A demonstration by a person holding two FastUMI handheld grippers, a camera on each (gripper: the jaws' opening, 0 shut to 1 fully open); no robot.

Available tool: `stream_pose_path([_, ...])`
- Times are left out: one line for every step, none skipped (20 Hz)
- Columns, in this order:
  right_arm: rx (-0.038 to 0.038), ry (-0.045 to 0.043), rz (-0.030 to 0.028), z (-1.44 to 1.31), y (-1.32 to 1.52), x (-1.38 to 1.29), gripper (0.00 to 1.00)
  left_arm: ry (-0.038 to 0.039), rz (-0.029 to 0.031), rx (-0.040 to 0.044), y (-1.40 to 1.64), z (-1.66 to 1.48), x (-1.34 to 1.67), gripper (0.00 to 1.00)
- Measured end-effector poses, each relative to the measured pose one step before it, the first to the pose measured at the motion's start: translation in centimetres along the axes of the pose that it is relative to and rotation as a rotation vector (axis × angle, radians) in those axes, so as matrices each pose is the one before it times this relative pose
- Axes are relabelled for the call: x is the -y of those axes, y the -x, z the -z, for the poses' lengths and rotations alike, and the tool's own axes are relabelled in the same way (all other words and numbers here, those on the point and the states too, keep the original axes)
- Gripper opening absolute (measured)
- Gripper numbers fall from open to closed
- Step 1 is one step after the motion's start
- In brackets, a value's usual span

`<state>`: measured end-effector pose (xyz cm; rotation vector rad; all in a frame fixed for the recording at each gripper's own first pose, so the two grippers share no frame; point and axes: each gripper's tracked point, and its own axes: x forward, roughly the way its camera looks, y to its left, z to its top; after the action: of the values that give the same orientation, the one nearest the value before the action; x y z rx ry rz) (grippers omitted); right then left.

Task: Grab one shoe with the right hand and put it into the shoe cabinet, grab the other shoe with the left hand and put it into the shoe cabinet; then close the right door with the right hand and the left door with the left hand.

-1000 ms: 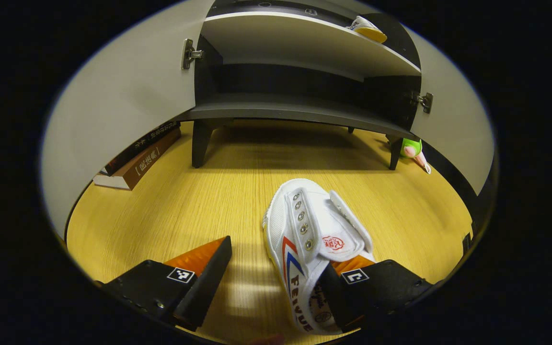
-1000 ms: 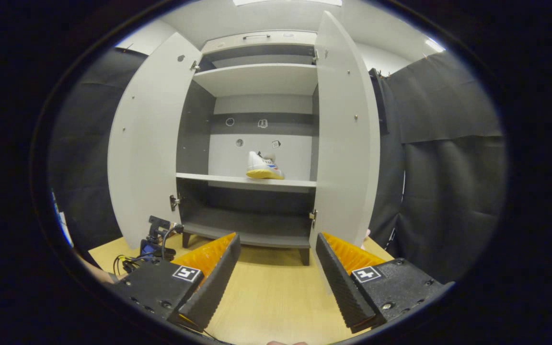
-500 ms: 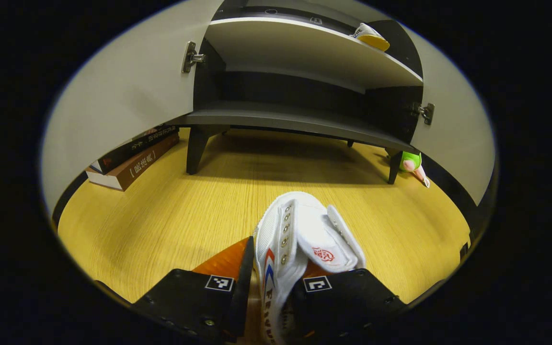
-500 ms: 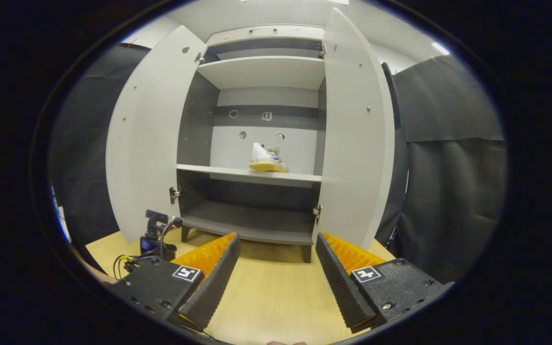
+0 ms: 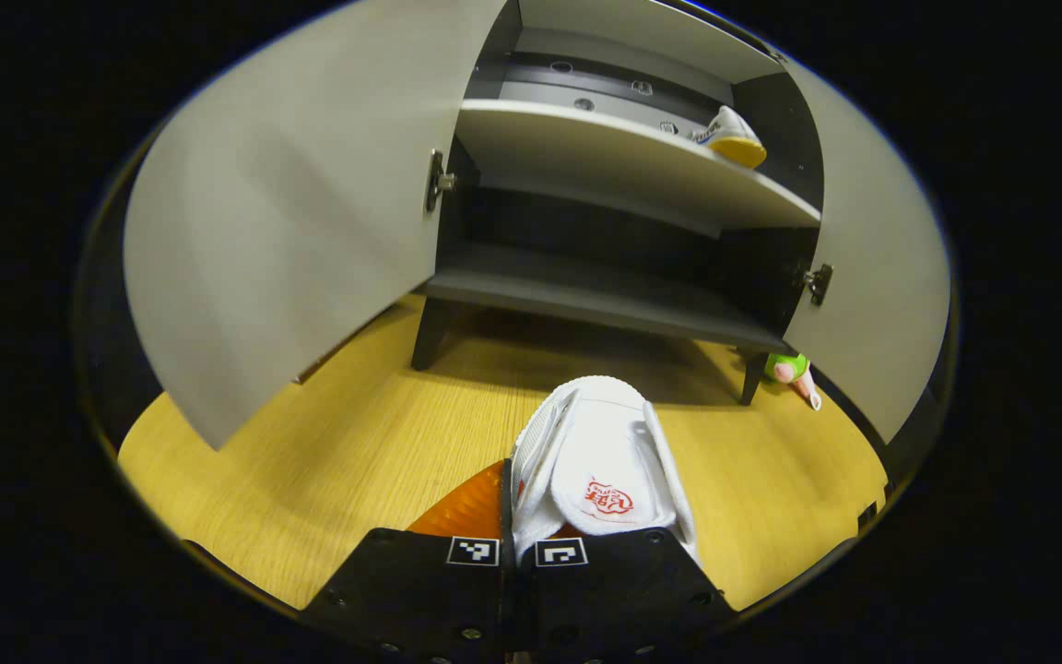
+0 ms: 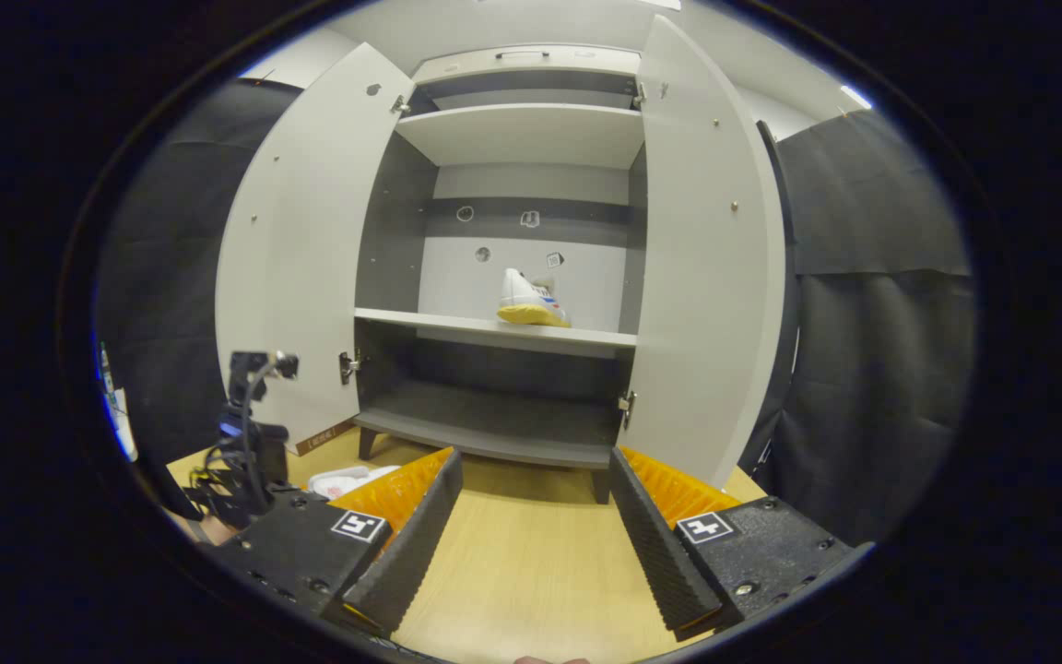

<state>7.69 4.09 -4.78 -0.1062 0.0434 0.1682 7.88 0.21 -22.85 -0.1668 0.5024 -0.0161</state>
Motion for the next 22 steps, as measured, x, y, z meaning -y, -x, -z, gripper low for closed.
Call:
stream_pose_path([0.00226,-0.00554,-0.00946,-0.057,-0.128,-0.332,1.00,0.00382,0.00588,0.02335,1.343,-1.721,0.652,0.00])
stream_pose_path([0.00026,-0.00727,-0.01323,0.023,-0.152,-0.441,1.00,-0.00347,0.00592,0.03066,1.140,-2.082,0.682,0.00])
stream_pose_path([-0.00222,-0.00679,-0.01475,-0.016,-0.097,-0.404,1.00,-0.01259,0.00671,0.03158,1.057,-2.149,0.598,0.00])
stream_pose_path([-0.00181,-0.00366,-0.01398,0.057,-0.058,-0.359,1.00,-0.01725,0.00824,0.03568,0.305,-2.610,0.691,0.00])
stream_pose_path([0.00381,-0.00041,-0.01104,-0.147,-0.003,-0.247,1.00,-0.00433,0.00306,0.02780,0.302,-2.187,0.727,0.00])
stream_pose_path([0.00731,0.00140,-0.00719,-0.222,0.061,-0.224,1.00,0.01181,-0.00206,0.02653,-0.233,-2.395,0.508,0.00])
stream_pose_path([0.00803,0.00243,-0.00457,-0.179,0.097,-0.077,1.00,0.02239,-0.00137,0.03265,-0.573,-2.379,0.534,0.00])
stream_pose_path([0.00632,0.00174,-0.00163,-0.166,0.111,-0.037,1.00,0.02094,0.00210,0.02677,-0.927,-2.133,0.520,0.00])
stream_pose_path([0.00675,0.00010,-0.00422,-0.212,0.154,-0.036,1.00,0.01516,0.00050,0.03255,-1.154,-2.152,0.373,0.00])
stream_pose_path([0.00527,0.00164,-0.00084,-0.139,0.107,0.041,1.00,0.01165,-0.00727,0.02766,-1.129,-2.121,0.285,0.00])
stream_pose_path([0.00524,0.00280,0.00220,-0.195,0.142,0.181,1.00,0.00274,-0.01041,0.02408,-1.327,-2.057,0.201,0.00])
stream_pose_path([0.00539,0.00219,0.00354,0.080,-0.004,-0.010,1.00,0.00263,-0.01026,0.02090,-1.467,-1.911,0.196,0.00])
stream_pose_path([0.00301,0.00136,0.00640,-0.114,0.075,0.258,1.00,-0.00575,-0.00443,0.00350,-1.664,-1.468,0.191,0.00])
stream_pose_path([0.00072,-0.00169,0.00503,0.042,0.127,0.321,1.00,-0.01366,-0.00460,0.00187,-1.925,-1.606,0.449,0.00])
stream_pose_path([-0.00414,-0.00265,0.00640,0.141,0.106,0.268,1.00,-0.01143,-0.00363,-0.01743,-1.718,-0.821,0.163,0.00])
stream_pose_path([-0.00507,-0.00535,0.00649,0.203,0.037,0.291,0.99,-0.01086,-0.00510,-0.02463,-1.629,-0.446,0.107,0.00])
stream_pose_path([-0.00496,-0.00660,0.00665,0.150,0.143,0.265,0.99,-0.01228,-0.00744,-0.02866,-1.614,-0.261,0.181,0.00])
stream_pose_path([-0.00347,-0.00618,0.00722,0.127,0.022,0.296,0.99,-0.01113,-0.00895,-0.02768,-1.578,0.033,0.215,0.00])
stream_pose_path([-0.00316,-0.00451,0.01039,0.071,0.053,0.429,1.00,-0.00865,-0.01597,-0.02986,-1.428,0.542,-0.033,0.00])
stream_pose_path([-0.00090,-0.00547,0.01148,0.094,0.038,0.451,0.99,-0.01461,-0.01765,-0.02528,-1.580,0.385,0.006,0.00])
stream_pose_path([-0.00328,-0.00742,0.00898,0.125,0.067,0.305,0.99,-0.02615,-0.01274,-0.03498,-1.804,-0.008,-0.155,0.00])
stream_pose_path([-0.00514,-0.00730,0.00815,0.183,0.027,0.335,0.99,-0.01953,-0.01509,-0.04169,-1.265,0.257,0.007,0.00])
